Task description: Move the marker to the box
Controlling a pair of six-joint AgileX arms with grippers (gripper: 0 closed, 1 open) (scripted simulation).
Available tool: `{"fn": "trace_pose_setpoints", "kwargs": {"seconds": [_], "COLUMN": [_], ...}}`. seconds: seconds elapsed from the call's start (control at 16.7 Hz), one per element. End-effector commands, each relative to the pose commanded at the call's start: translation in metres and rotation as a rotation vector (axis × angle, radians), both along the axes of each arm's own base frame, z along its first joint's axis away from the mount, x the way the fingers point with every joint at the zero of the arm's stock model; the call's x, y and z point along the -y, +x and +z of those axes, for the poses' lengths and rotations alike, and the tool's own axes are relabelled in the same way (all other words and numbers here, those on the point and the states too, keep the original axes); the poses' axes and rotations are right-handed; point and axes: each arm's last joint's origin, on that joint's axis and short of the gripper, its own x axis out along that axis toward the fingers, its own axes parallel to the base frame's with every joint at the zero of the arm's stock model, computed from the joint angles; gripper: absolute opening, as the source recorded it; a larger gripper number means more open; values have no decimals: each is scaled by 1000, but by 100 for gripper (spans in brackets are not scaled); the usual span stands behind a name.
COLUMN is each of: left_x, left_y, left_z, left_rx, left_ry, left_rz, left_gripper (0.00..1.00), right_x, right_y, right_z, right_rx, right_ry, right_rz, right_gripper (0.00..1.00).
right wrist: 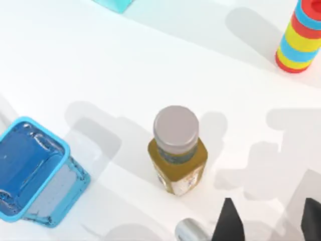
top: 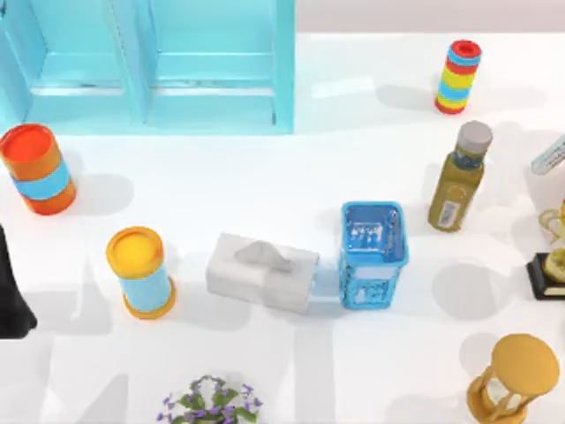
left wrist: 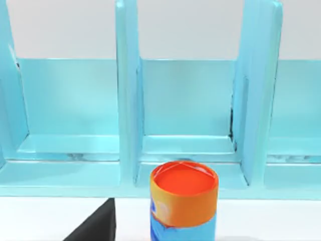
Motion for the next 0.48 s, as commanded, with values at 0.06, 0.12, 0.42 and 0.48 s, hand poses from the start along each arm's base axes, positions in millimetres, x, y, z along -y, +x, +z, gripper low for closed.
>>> {"fn": "trace_pose_setpoints", "kwargs": {"seconds": [0.06, 0.12, 0.42, 0.48], "left_x": [0, 0, 0, 0], "left_y": [0, 0, 0, 0], "left_z": [0, 0, 0, 0], "left_rx": [0, 0, 0, 0], "left_ry": [0, 0, 0, 0], "left_rz": [0, 0, 0, 0], "left_gripper": [100, 100, 100, 100], "right_x": [9, 19, 74, 84], "right_y": [-3, -6, -19, -21], "right_z": [7, 13, 23, 22], "right_rx": [-12, -26, -138, -163], "right_ry": [-35, -70, -223, -244], "right_rz": [-47, -93, -273, -293], "right_gripper": [0, 0, 0, 0]}}
